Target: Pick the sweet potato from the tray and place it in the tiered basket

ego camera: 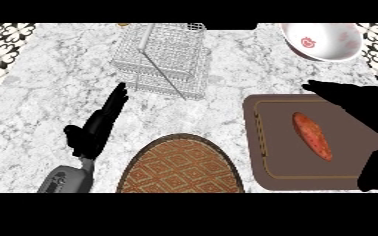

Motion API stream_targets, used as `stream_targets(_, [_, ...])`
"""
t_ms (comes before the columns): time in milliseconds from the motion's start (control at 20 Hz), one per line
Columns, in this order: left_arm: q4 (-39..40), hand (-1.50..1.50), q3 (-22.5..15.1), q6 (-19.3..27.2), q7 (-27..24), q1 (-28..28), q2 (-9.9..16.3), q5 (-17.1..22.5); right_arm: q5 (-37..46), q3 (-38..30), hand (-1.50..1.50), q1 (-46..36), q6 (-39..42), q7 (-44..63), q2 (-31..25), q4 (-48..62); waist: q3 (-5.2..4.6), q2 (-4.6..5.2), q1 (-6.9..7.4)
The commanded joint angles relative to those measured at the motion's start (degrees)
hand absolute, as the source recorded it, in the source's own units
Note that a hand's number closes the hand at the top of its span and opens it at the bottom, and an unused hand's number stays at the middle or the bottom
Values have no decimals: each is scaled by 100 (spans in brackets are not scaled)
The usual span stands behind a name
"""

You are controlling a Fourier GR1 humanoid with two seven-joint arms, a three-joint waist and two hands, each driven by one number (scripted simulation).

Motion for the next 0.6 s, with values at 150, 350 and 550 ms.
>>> stream_targets(150, [60,0,168,-233,-123,14,-22,-59,1193,-166,-150,349,-343,328,554,-96,6,11,35])
stream_targets(350, [161,0,8,11,-83,34,-320,-292,2049,374,-150,835,-365,238,732,193,8,18,28])
stream_targets(550, [-267,0,276,-291,284,91,-38,-125,2266,378,-150,787,-288,419,1390,540,8,13,65])
